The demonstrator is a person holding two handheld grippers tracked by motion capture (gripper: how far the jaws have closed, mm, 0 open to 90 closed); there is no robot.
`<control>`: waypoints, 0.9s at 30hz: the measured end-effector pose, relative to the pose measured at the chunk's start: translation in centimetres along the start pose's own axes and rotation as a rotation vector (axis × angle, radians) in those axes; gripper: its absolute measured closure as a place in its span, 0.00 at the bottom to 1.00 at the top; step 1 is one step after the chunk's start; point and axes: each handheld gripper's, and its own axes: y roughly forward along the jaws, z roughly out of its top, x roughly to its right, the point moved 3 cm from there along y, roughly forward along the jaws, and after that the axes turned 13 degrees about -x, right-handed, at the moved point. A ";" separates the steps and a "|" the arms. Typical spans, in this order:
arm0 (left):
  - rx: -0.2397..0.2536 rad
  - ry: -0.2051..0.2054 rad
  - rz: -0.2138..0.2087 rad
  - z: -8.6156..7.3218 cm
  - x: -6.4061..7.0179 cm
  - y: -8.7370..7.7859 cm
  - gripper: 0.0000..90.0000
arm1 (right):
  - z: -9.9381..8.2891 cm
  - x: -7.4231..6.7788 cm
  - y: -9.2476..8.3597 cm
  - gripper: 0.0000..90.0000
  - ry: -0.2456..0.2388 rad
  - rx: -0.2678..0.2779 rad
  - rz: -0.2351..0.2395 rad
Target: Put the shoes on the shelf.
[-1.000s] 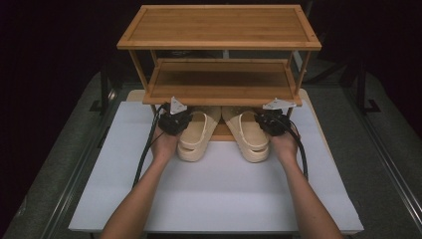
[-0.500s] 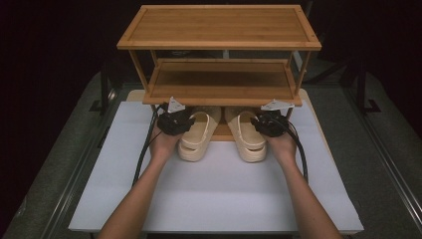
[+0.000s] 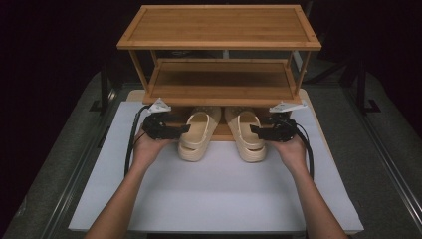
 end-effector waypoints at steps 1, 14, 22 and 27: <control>-0.002 0.005 -0.013 -0.4 0.0 -0.4 0.31 | -0.3 0.0 -0.3 0.36 0.000 -0.007 0.008; -0.058 0.017 -0.076 -5.3 0.5 -0.7 0.12 | -4.1 -0.5 -2.2 0.14 -0.008 -0.041 0.094; -0.112 0.043 -0.101 -6.6 1.3 1.4 0.02 | -6.6 -0.7 -0.5 0.09 -0.020 -0.118 0.117; -0.129 0.060 -0.102 -6.6 1.6 3.1 0.01 | -7.4 -0.4 1.0 0.09 -0.028 -0.155 0.125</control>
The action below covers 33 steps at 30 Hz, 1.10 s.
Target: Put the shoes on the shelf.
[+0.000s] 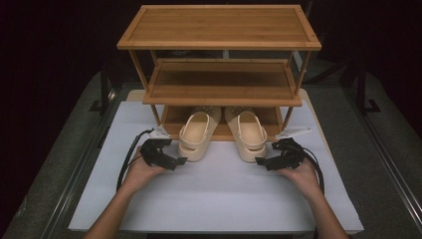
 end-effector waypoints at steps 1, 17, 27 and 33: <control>0.004 0.001 0.001 0.1 0.0 0.2 0.01 | 0.1 0.1 0.3 0.09 0.002 0.000 0.005; 0.024 0.029 -0.010 0.8 0.1 2.4 0.04 | 0.7 0.2 2.2 0.08 -0.014 -0.007 0.048; 0.011 0.034 -0.014 2.9 1.1 4.0 0.03 | 2.2 -0.9 3.3 0.09 -0.053 -0.034 0.039; 0.010 0.037 -0.016 4.2 1.7 4.9 0.03 | 2.9 -1.2 4.1 0.09 -0.051 -0.013 0.039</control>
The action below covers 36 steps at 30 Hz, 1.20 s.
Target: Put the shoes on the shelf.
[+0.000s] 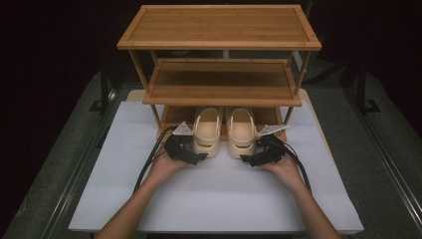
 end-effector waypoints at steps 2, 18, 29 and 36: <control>0.002 0.001 0.001 0.2 0.1 0.2 0.03 | 0.1 0.0 0.1 0.09 0.002 0.007 0.001; -0.006 -0.001 0.042 1.4 -0.5 0.8 0.05 | 1.9 -0.2 1.4 0.12 -0.014 0.007 -0.046; -0.008 -0.005 0.079 3.0 -2.3 1.5 0.05 | 3.7 1.6 2.3 0.12 -0.012 0.018 -0.049; -0.009 -0.008 0.100 4.1 -3.6 2.3 0.05 | 4.7 2.7 3.3 0.13 -0.007 0.042 -0.091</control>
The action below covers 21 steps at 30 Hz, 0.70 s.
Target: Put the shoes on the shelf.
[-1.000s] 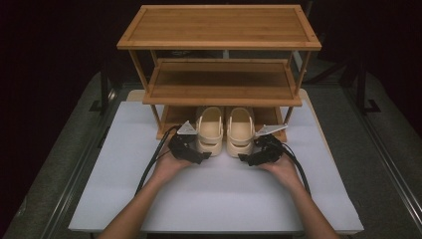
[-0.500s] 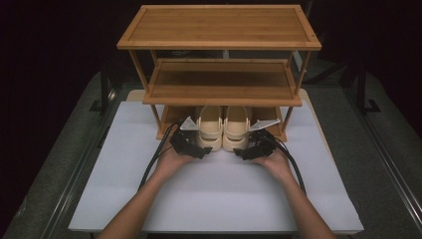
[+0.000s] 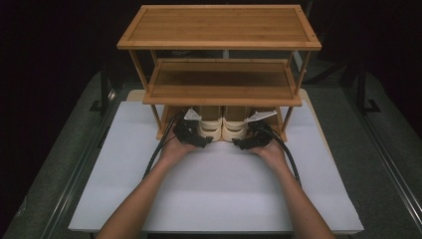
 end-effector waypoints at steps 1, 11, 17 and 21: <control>0.003 -0.009 0.001 0.0 -0.1 0.1 0.05 | 0.1 0.1 0.1 0.13 0.003 0.003 -0.006; -0.010 -0.021 -0.021 -1.1 0.1 -1.5 0.05 | -1.0 0.0 -1.0 0.10 0.043 -0.004 0.033; -0.014 0.001 -0.004 -2.5 0.7 -3.8 0.06 | -2.3 -0.6 -3.6 0.07 0.027 0.016 0.019; 0.006 -0.003 -0.004 -3.7 1.2 -5.6 0.06 | -3.5 -0.8 -5.5 0.07 0.028 0.026 -0.022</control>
